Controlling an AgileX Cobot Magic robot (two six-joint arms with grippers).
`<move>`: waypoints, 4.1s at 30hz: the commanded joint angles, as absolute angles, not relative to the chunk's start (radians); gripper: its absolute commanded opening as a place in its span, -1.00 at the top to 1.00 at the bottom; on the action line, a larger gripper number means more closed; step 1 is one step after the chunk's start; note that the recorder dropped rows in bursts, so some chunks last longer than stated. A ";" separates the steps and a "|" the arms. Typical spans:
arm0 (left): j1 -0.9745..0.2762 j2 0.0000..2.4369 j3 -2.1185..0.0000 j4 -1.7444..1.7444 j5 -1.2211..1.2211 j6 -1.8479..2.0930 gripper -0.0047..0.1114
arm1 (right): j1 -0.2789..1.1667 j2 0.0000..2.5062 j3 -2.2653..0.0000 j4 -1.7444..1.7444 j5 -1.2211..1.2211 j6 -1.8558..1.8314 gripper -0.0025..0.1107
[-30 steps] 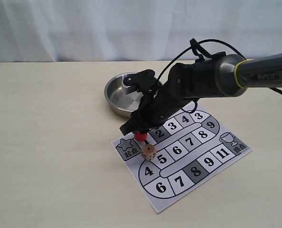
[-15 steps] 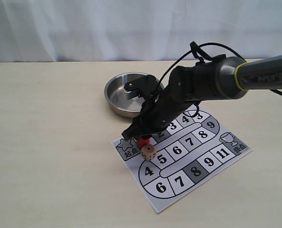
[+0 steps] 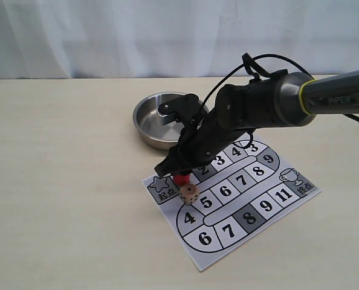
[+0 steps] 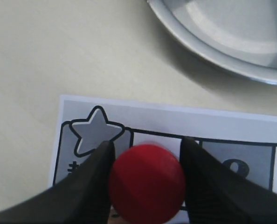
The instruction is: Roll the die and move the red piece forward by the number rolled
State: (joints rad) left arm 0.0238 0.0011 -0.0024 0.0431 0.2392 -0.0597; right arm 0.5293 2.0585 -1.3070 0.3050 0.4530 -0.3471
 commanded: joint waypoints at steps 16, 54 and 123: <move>0.024 0.000 0.000 0.043 0.227 -0.064 0.92 | 0.525 2.064 -1.300 0.298 0.420 -0.344 0.09; 0.024 0.000 0.000 0.043 0.230 -0.064 0.92 | 0.221 1.963 -1.349 0.235 0.607 -0.246 0.88; 0.024 0.000 0.000 0.043 0.227 -0.064 0.92 | -0.002 0.650 -0.963 0.089 0.742 -0.216 0.88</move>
